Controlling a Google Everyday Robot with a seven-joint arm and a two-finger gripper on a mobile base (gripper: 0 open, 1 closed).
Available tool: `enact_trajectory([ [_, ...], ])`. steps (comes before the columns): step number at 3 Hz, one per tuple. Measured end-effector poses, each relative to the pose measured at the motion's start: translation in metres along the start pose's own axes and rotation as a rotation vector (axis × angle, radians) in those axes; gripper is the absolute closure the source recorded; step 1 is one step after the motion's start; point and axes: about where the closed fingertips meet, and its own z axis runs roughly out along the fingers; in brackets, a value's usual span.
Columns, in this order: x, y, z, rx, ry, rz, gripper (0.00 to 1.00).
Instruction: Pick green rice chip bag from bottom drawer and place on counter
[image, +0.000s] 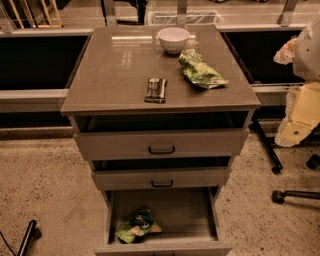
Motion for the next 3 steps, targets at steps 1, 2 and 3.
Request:
enact_trajectory([
  [1, 0.000, 0.000, 0.000, 0.000, 0.000, 0.000, 0.00],
  [2, -0.024, 0.019, 0.030, -0.068, -0.018, -0.085, 0.00],
  [3, -0.091, 0.083, 0.074, -0.148, -0.148, -0.317, 0.00],
])
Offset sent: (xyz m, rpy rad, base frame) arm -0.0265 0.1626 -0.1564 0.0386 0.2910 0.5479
